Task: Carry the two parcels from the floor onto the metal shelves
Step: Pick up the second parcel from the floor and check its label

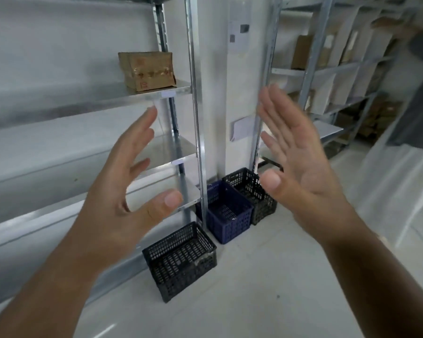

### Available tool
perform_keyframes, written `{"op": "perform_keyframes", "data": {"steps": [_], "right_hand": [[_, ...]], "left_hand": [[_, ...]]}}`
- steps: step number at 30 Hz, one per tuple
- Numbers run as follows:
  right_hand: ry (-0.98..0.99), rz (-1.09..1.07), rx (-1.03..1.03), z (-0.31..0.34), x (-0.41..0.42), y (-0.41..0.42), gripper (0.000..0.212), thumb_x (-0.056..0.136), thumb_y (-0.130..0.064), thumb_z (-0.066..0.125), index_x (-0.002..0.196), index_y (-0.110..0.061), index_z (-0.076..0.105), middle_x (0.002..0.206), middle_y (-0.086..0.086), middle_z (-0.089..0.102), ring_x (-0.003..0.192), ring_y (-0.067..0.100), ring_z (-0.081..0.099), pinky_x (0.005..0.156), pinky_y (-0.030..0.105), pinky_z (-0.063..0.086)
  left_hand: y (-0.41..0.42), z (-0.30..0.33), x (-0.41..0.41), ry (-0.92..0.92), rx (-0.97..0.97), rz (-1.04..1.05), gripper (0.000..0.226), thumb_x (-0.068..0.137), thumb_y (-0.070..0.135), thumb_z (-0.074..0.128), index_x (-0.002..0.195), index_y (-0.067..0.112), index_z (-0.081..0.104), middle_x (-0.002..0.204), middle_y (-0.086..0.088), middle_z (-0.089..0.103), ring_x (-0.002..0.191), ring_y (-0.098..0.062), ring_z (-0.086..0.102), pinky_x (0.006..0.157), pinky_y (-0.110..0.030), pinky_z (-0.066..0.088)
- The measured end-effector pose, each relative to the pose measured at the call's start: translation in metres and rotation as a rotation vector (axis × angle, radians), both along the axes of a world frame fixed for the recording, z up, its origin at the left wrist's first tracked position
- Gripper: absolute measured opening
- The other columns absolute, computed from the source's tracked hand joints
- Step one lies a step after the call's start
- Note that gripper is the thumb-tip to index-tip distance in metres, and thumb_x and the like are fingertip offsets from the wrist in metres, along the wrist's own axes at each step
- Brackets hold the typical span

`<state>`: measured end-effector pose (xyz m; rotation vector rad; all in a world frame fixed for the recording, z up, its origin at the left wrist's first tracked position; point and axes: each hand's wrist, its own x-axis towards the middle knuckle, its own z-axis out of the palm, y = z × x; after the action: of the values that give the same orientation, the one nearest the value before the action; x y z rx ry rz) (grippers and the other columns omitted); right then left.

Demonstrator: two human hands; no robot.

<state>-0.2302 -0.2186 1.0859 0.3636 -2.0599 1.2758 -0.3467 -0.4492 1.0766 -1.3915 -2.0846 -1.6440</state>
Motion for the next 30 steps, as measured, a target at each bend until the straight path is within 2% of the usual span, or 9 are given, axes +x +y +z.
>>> {"op": "perform_keyframes", "data": {"steps": [3,8,12,17,21,30], "right_hand": [[-0.043,-0.064,-0.01,-0.021,0.055,0.012,0.088,0.086,-0.063,0.062,0.157,-0.039,0.017,0.172,-0.009,0.018,0.159,0.01,0.019,0.127,0.054,0.023],[-0.123,-0.168,-0.057,-0.054,0.138,0.021,0.087,0.087,-0.043,0.065,0.158,-0.026,0.016,0.172,-0.001,0.016,0.16,0.014,0.017,0.127,0.055,0.022],[-0.178,-0.29,-0.07,-0.074,0.194,0.009,0.09,0.089,-0.061,0.06,0.159,-0.023,0.016,0.173,-0.001,0.016,0.16,0.013,0.016,0.127,0.056,0.021],[-0.266,-0.502,-0.106,-0.097,0.254,-0.018,0.088,0.089,-0.062,0.057,0.159,-0.023,0.019,0.171,-0.009,0.021,0.159,0.009,0.02,0.127,0.056,0.022],[-0.306,-0.679,-0.173,-0.116,0.302,-0.045,0.092,0.088,-0.063,0.058,0.161,-0.023,0.019,0.171,-0.01,0.022,0.158,0.007,0.021,0.127,0.055,0.024],[-0.328,-0.951,-0.335,-0.149,0.447,-0.091,0.091,0.087,-0.065,0.06,0.16,-0.026,0.021,0.17,-0.011,0.024,0.159,0.01,0.021,0.127,0.055,0.023]], "left_hand": [[0.021,-0.018,0.044,-0.032,-0.061,-0.069,0.104,0.08,0.08,0.063,0.165,0.034,0.024,0.17,0.026,0.029,0.159,-0.007,0.03,0.124,-0.056,0.032],[0.048,-0.042,0.108,-0.091,-0.096,-0.208,0.098,0.079,0.081,0.064,0.16,0.04,0.028,0.169,0.025,0.033,0.158,-0.007,0.032,0.124,-0.052,0.033],[0.06,-0.065,0.143,-0.137,-0.133,-0.351,0.101,0.08,0.079,0.064,0.163,0.035,0.026,0.168,0.025,0.033,0.159,-0.008,0.031,0.124,-0.054,0.032],[0.077,-0.094,0.168,-0.212,-0.161,-0.587,0.097,0.08,0.076,0.067,0.161,0.039,0.028,0.17,0.022,0.032,0.159,-0.009,0.032,0.123,-0.051,0.032],[0.089,-0.116,0.188,-0.223,-0.2,-0.771,0.093,0.08,0.073,0.07,0.158,0.044,0.03,0.17,0.022,0.032,0.159,-0.01,0.032,0.124,-0.054,0.03],[0.115,-0.147,0.293,-0.272,-0.288,-1.03,0.099,0.077,0.076,0.07,0.158,0.033,0.031,0.172,0.015,0.031,0.158,-0.011,0.034,0.122,-0.048,0.033]]}}
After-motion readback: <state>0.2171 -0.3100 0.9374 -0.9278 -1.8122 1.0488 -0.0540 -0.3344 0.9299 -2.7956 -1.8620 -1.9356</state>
